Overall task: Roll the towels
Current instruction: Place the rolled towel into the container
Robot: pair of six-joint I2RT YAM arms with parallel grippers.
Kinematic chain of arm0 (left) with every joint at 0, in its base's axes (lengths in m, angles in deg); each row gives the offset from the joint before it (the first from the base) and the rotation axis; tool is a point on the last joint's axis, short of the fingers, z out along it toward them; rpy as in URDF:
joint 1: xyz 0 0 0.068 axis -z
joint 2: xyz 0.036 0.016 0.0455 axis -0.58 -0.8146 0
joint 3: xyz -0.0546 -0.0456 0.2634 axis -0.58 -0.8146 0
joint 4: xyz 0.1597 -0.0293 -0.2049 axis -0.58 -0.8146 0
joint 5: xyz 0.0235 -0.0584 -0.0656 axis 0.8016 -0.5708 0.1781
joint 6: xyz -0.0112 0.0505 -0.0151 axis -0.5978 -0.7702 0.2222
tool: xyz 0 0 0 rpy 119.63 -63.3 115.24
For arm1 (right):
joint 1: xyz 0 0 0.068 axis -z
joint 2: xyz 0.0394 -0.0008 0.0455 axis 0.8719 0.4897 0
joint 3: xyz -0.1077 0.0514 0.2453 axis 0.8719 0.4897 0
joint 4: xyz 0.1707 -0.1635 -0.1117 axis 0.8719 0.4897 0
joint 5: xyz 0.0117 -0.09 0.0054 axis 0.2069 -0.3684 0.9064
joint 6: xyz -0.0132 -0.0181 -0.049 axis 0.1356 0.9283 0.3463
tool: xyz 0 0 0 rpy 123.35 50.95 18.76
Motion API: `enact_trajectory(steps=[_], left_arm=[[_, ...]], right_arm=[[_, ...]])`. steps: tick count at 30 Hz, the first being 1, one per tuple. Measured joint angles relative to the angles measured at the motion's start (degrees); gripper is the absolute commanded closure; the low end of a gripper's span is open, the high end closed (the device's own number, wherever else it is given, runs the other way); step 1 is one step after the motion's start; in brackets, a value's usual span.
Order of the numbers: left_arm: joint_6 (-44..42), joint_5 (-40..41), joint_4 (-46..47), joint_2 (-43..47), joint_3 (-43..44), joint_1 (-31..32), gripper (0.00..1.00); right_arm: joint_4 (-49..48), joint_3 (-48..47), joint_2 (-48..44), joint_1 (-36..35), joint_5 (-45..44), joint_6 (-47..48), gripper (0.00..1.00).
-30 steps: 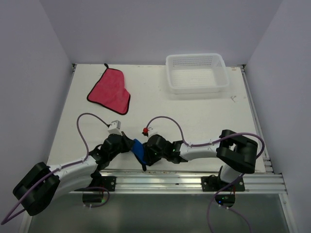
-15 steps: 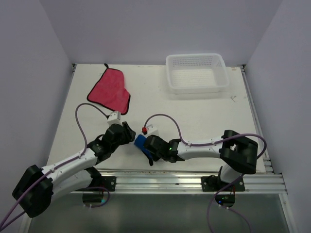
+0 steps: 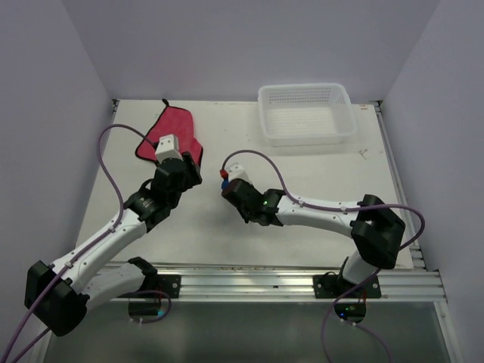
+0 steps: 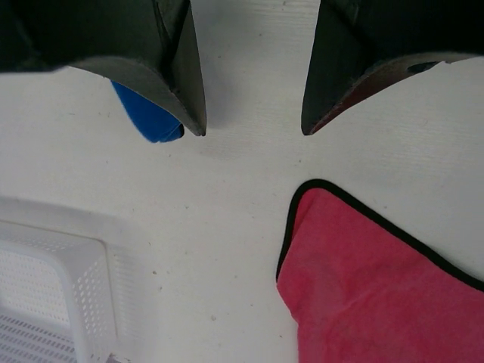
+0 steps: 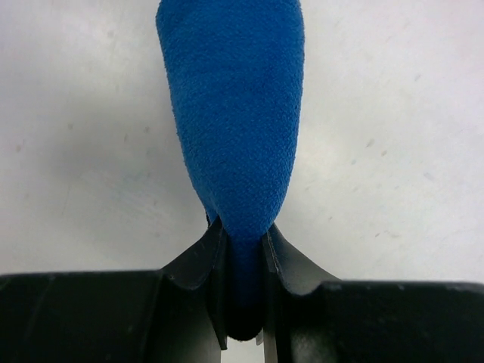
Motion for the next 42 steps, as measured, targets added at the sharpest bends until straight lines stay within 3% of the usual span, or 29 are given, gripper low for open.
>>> enact_trajectory(steps=[10,16,23,32,40,42], left_arm=[[-5.60,1.27,-1.18,-4.00,2.01,-2.25,0.40],[-6.84,1.25,-0.92,-6.21,1.99,-2.73,0.36],[-6.84,0.59,0.39,-8.79,0.63,-3.76,0.34],[-6.84,-1.49,0.85,-10.34,-0.50,-4.44,0.34],[-6.84,-3.58,1.99,-12.44,-0.50,-4.50,0.33],[-6.84,-4.04,1.97,-12.63,-0.50,-4.59,0.33]], right_arm=[[2.82,-22.18,3.96,17.84,2.71,8.46,1.00],[3.98,-42.03,15.15,30.16,5.44,9.97,1.00],[6.93,-59.49,30.27,39.56,8.33,9.97,1.00],[8.63,-63.19,41.38,45.09,11.32,9.75,1.00],[9.62,-63.17,45.70,45.44,13.42,9.73,1.00],[9.97,-63.17,46.42,45.40,13.86,9.73,0.90]])
